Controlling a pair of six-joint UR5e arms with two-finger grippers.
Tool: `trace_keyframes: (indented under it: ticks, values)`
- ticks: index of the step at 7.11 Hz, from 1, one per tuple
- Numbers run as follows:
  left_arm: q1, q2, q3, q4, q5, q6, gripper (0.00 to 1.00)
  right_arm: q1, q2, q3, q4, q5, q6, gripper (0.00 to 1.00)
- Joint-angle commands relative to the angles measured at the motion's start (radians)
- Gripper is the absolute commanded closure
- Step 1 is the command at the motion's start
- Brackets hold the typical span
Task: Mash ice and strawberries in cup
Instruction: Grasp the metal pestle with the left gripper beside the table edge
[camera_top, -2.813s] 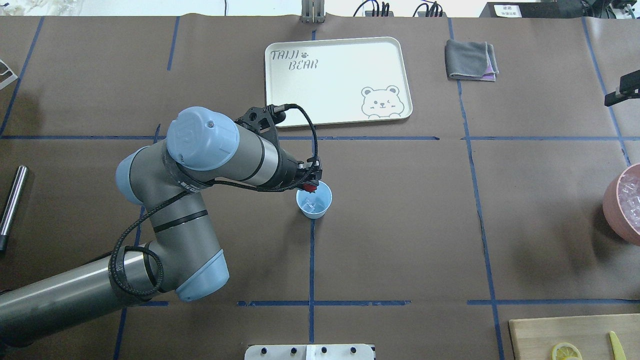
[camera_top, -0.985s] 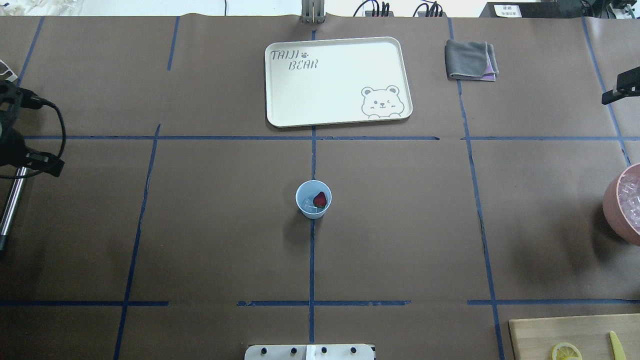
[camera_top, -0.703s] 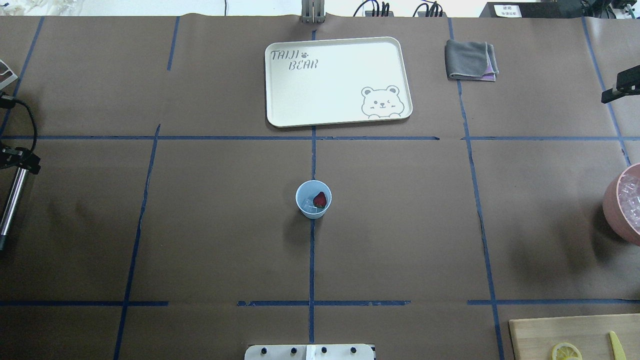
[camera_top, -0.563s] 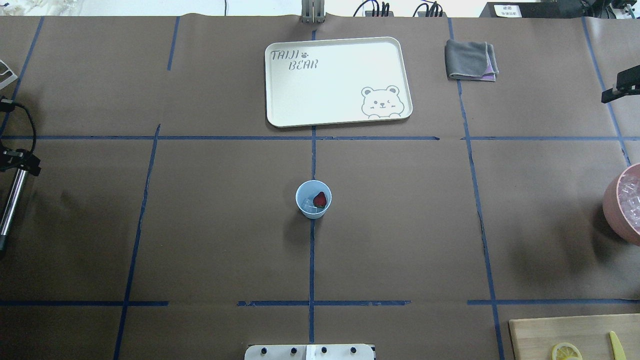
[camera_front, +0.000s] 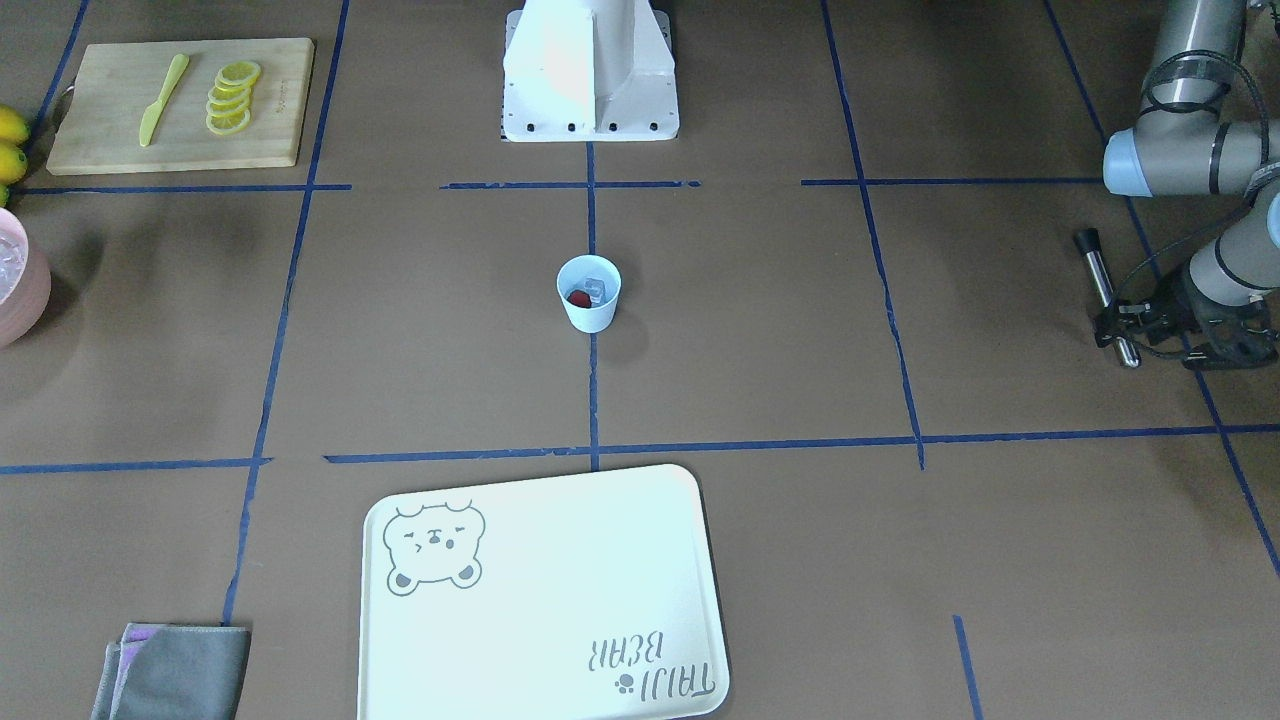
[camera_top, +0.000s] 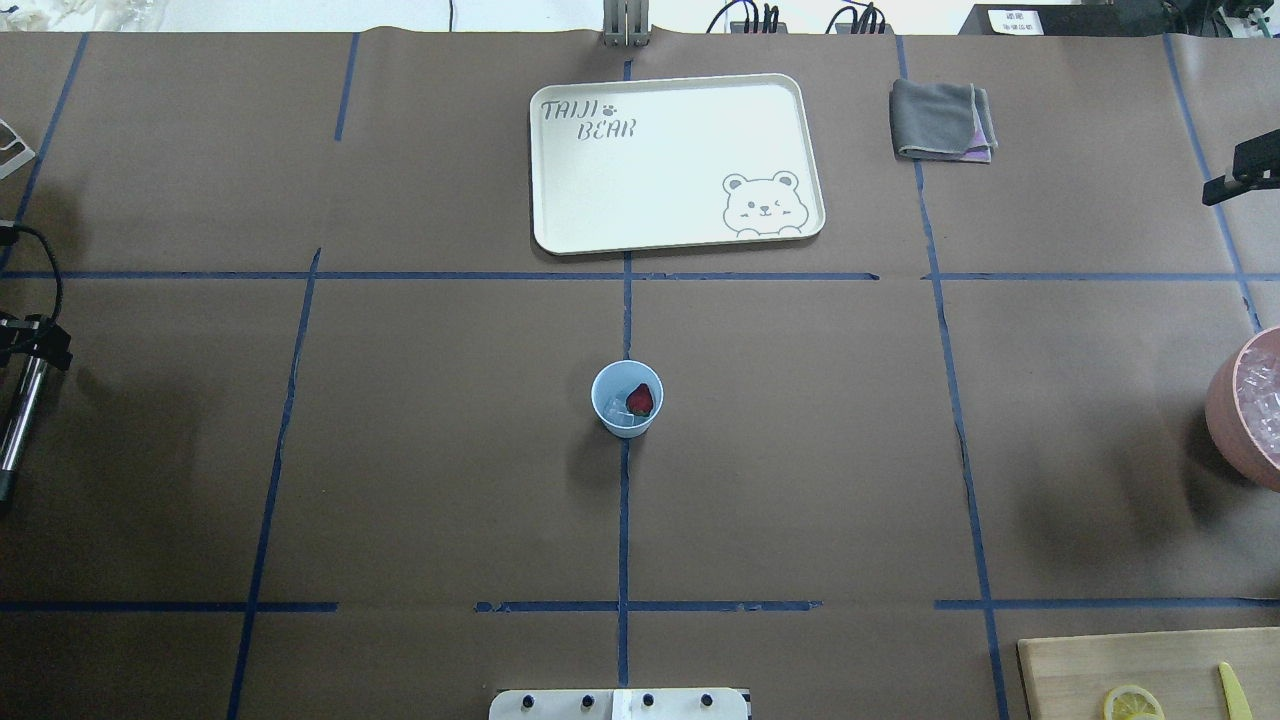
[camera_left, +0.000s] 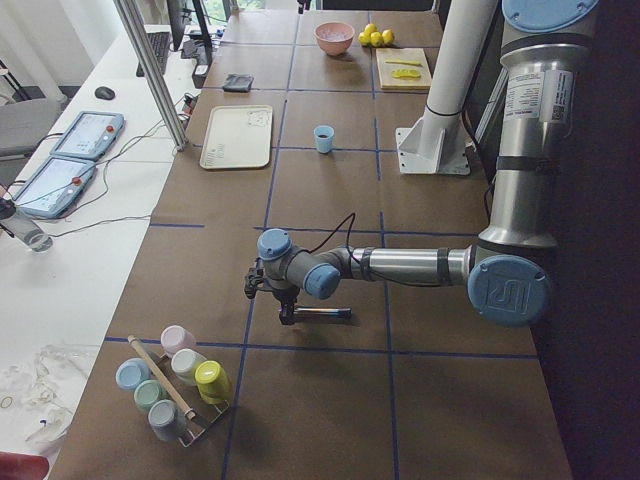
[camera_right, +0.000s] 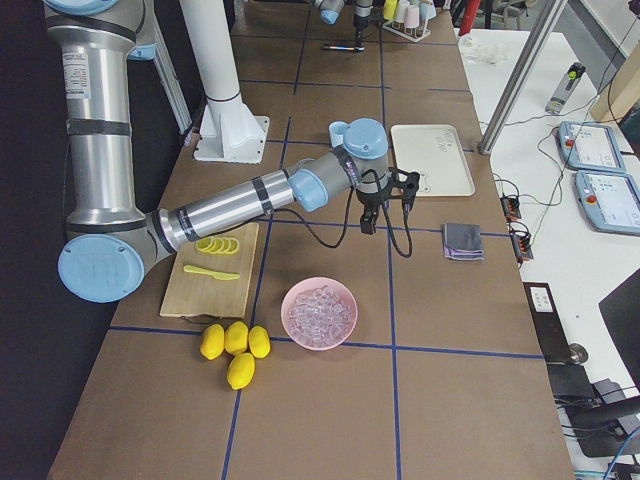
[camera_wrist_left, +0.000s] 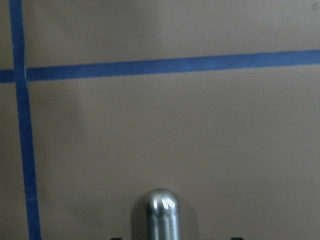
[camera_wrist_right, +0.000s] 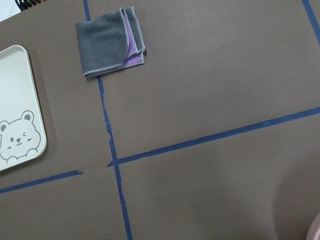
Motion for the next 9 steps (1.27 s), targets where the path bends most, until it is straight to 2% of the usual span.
trace_keyframes:
  ticks: [1,2,3,4,5,6,7,8,9]
  values:
    - [0.0,0.001,0.009,-0.001,-0.001,0.0,0.9,0.0,0.0,0.005,0.0,0.0,-0.001,0.0]
    - [0.0,-0.008,0.006,-0.001,-0.002,-0.001,1.0,0.0,-0.002,0.007,0.0,0.002,-0.001,0.0]
    - [0.0,-0.017,0.005,0.001,-0.033,-0.007,1.0,0.0,-0.003,0.007,0.0,0.002,-0.001,0.0]
    - [0.0,-0.022,-0.055,0.001,-0.085,-0.041,1.0,0.0,-0.005,0.013,0.0,0.002,-0.001,0.0]
    - [0.0,-0.031,-0.193,-0.002,-0.125,-0.099,1.0,0.0,-0.005,0.017,0.002,0.0,-0.001,0.0]
    - [0.011,-0.097,-0.321,0.005,-0.119,-0.165,1.0,0.0,-0.005,0.027,0.002,-0.002,-0.001,0.0]
    - [0.037,-0.164,-0.419,0.005,-0.091,-0.194,1.0,0.0,-0.006,0.027,0.002,-0.002,-0.001,0.0]
    - [0.119,-0.247,-0.496,0.013,-0.043,-0.196,1.0,0.0,-0.005,0.027,0.002,-0.003,-0.003,0.0]
    - [0.241,-0.328,-0.529,0.014,0.088,-0.196,1.0,0.0,-0.005,0.028,0.002,-0.003,-0.003,0.0]
